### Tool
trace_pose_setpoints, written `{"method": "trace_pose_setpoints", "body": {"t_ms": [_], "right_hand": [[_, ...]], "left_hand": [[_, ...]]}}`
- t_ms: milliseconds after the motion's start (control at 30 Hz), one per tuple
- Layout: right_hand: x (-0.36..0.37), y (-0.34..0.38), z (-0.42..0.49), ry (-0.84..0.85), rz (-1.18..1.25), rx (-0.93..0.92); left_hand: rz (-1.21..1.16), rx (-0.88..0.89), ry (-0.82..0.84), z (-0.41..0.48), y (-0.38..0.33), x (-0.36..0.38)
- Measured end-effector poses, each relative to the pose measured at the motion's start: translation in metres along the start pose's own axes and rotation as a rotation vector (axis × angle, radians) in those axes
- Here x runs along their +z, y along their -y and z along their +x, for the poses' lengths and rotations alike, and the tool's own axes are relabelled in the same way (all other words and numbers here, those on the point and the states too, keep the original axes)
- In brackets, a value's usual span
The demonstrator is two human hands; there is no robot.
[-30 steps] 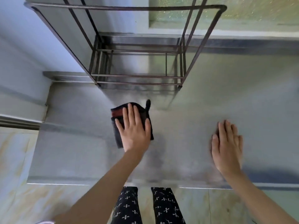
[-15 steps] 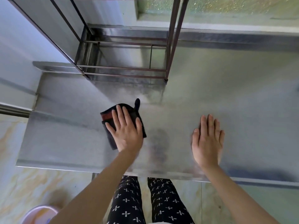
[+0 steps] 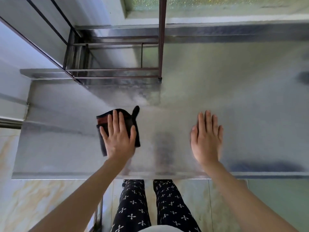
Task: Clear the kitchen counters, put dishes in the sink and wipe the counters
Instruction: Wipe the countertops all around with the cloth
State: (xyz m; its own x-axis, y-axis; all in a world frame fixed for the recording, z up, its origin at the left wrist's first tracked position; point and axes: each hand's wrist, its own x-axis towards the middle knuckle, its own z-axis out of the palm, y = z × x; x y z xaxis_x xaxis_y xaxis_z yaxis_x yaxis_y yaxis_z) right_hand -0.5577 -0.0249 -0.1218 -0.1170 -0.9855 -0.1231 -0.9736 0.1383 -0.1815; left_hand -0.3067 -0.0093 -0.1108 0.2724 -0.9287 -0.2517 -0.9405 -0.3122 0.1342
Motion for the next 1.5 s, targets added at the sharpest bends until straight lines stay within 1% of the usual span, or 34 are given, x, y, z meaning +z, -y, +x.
{"method": "trace_pose_setpoints", "body": {"t_ms": [100,167,267,333,400,467,533,600,633,733,767,800,833,900,967,1033,1067,1100,1133,1167,1200,1300,1367,1433,1500], "right_hand": [[0.001,0.0,0.0,-0.013,0.008,0.0],[0.001,0.0,0.0,-0.009,0.012,0.0],[0.0,0.0,-0.001,0.011,0.004,0.008],[-0.003,0.0,-0.001,0.032,0.02,0.007],[-0.008,0.0,0.0,0.053,0.123,0.03],[-0.016,0.0,-0.009,0.03,0.28,0.06],[-0.022,0.002,-0.033,-0.054,0.394,0.094],[-0.023,0.007,-0.068,-0.106,0.464,0.161],[-0.023,0.011,-0.086,-0.109,0.487,0.205],[-0.02,0.026,-0.137,-0.056,0.52,0.316],[-0.019,0.032,-0.151,-0.028,0.546,0.339],[-0.018,0.039,-0.164,-0.005,0.593,0.369],[-0.02,0.048,-0.175,0.013,0.676,0.417],[-0.033,0.061,-0.189,-0.015,0.971,0.591],[-0.053,0.068,-0.198,-0.116,1.26,0.804],[-0.071,0.066,-0.209,-0.165,1.456,0.98],[-0.077,0.061,-0.216,-0.171,1.598,1.03],[-0.083,0.055,-0.227,-0.169,1.769,1.042],[-0.089,0.05,-0.238,-0.176,1.925,1.036],[-0.097,0.045,-0.25,-0.213,2.022,1.004],[-0.102,0.039,-0.265,-0.281,2.067,0.971],[-0.116,0.021,-0.317,-0.545,2.052,0.903],[-0.125,0.011,-0.356,-0.663,2.01,0.884],[-0.129,0.001,-0.397,-0.78,1.954,0.939],[-0.13,-0.01,-0.439,-0.923,1.892,1.037]], "left_hand": [[-0.038,-0.022,-0.016,-0.003,-0.004,0.0],[-0.008,0.069,-0.012,-0.023,-0.019,0.007],[0.016,0.31,0.03,-0.062,-0.041,0.018],[0.018,0.478,0.083,-0.081,-0.041,0.019],[0.062,0.668,0.127,-0.093,-0.025,0.02],[0.139,0.841,0.132,-0.096,0.0,0.025],[0.179,0.882,0.129,-0.095,0.015,0.025],[0.147,0.847,0.149,-0.095,0.013,0.021],[0.122,0.856,0.142,-0.094,0.01,0.018],[0.043,0.985,0.108,-0.096,0.007,0.011],[-0.012,1.016,0.142,-0.097,0.006,0.007],[-0.096,1.006,0.199,-0.099,0.003,0.001],[-0.218,0.942,0.289,-0.101,-0.003,-0.008],[-0.509,0.694,0.561,-0.106,-0.024,-0.03],[-0.775,0.5,0.773,-0.113,-0.047,-0.05],[-0.939,0.377,0.978,-0.124,-0.066,-0.061],[-0.996,0.318,1.092,-0.132,-0.074,-0.065],[-1.023,0.29,1.178,-0.141,-0.08,-0.068],[-1.024,0.301,1.242,-0.15,-0.086,-0.07],[-1.006,0.344,1.282,-0.159,-0.092,-0.072],[-0.99,0.395,1.307,-0.169,-0.099,-0.073],[-0.926,0.503,1.34,-0.2,-0.122,-0.076],[-0.835,0.59,1.382,-0.227,-0.139,-0.074],[-0.667,0.749,1.453,-0.26,-0.154,-0.071],[-0.439,0.938,1.577,-0.297,-0.168,-0.066]]}}
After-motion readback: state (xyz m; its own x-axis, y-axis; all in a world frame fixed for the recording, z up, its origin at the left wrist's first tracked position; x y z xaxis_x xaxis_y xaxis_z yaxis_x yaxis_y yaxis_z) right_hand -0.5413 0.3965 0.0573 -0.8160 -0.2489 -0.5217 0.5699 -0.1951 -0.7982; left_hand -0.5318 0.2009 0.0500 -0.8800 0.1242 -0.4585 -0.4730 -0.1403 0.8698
